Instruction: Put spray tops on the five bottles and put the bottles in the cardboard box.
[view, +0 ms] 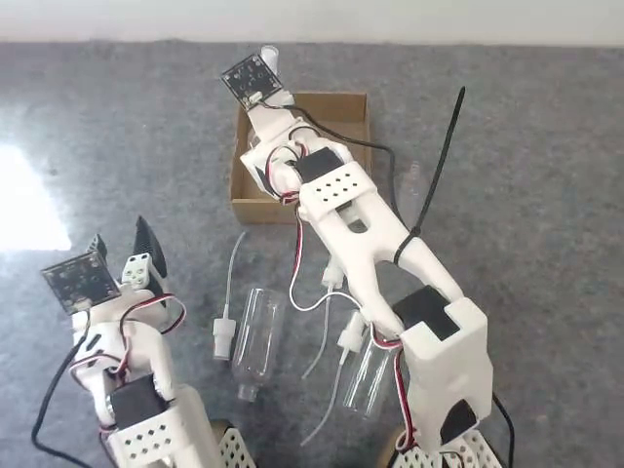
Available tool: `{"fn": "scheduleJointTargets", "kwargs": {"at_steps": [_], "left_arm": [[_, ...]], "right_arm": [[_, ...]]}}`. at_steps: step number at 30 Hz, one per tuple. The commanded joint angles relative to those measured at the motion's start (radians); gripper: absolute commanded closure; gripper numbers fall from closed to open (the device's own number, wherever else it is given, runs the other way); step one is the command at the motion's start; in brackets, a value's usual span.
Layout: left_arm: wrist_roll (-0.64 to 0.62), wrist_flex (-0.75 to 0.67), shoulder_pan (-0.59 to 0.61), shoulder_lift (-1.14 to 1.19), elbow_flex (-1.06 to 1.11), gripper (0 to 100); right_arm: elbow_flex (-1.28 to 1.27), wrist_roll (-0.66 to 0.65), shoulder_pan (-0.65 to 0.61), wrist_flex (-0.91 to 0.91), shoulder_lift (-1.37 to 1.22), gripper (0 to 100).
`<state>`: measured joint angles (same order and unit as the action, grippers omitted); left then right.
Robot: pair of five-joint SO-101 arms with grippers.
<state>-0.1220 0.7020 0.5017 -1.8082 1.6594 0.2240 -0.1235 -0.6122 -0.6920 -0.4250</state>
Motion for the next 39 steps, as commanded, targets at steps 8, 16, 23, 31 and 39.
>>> {"fn": "scheduleJointTargets", "kwargs": {"at_steps": [8,16,23,31,39], "left_arm": [[-0.017,-0.028,-0.005,-0.015,-0.035,80],[-0.017,-0.028,-0.005,-0.015,-0.035,80],[-0.017,-0.028,-0.005,-0.015,-0.035,80],[-0.017,-0.028,-0.005,-0.015,-0.035,80],[-0.017,-0.028,-0.005,-0.015,-0.035,80]], "right_arm": [[0.089,0.002,-0.008,0.071,-0.039,86.1],[0.089,0.0,-0.01,0.07,-0.042,86.0],[0.089,0.0,-0.01,0.041,-0.042,72.6],[0.089,0.0,-0.012,0.033,-0.038,69.0],[0.089,0.0,-0.012,0.033,-0.038,69.0]]}}
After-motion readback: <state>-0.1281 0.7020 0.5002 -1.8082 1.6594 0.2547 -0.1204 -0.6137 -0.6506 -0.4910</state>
